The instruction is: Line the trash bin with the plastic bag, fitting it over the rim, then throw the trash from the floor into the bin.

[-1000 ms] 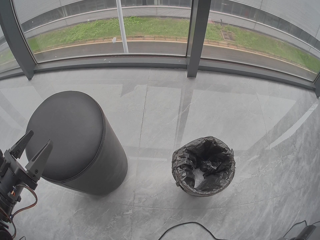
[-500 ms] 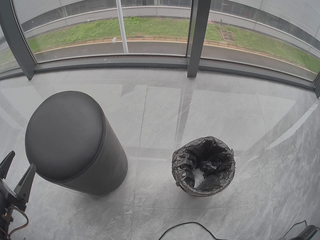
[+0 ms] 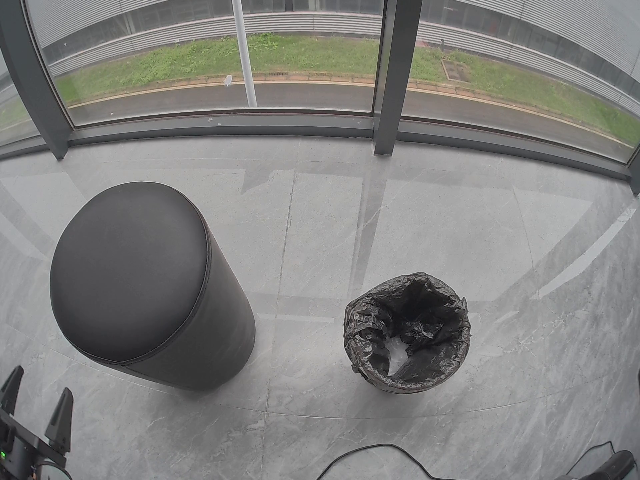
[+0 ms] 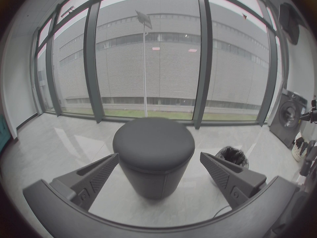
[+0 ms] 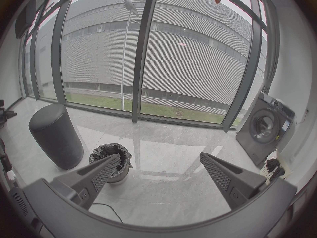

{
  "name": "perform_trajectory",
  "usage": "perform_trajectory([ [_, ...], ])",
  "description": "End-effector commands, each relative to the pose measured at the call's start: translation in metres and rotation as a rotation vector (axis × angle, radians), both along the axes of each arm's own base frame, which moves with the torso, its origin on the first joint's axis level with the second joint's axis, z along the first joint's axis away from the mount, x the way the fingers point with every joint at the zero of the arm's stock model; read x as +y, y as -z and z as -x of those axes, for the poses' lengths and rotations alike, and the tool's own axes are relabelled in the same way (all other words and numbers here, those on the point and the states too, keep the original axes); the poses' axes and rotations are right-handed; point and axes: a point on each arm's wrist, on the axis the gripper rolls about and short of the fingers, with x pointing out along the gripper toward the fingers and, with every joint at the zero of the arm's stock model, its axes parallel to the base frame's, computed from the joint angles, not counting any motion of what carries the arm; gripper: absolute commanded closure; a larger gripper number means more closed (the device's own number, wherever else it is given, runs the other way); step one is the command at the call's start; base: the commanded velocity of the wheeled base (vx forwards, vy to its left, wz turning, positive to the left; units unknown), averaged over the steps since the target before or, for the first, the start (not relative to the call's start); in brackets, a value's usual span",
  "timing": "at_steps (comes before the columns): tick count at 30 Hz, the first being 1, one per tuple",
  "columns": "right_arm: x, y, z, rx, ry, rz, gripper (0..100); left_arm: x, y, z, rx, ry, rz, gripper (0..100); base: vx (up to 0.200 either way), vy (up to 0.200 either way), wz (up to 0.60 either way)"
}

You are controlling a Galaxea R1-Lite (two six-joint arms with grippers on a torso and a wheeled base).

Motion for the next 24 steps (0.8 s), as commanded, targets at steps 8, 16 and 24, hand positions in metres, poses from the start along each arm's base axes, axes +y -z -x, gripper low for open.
perform_trajectory([
  [8, 0.0059, 0.07, -0.0216, -0.045, -0.173, 0.037, 0, -0.0041, 0.0356, 0.0199, 0.098, 0.064, 0.012, 0, 0.0, 0.0, 0.0],
  [16, 0.0012, 0.0704, -0.0214, -0.076, 0.036, -0.162, 0, 0.0017, 0.0336, 0.0203, 0.076, -0.2, 0.013, 0, 0.0, 0.0, 0.0],
  [24, 0.0023, 0.0707, -0.0216, -0.066, -0.01, -0.114, 0, 0.0004, 0.0358, 0.0201, 0.104, -0.134, -0.021, 0, 0.0, 0.0, 0.0],
])
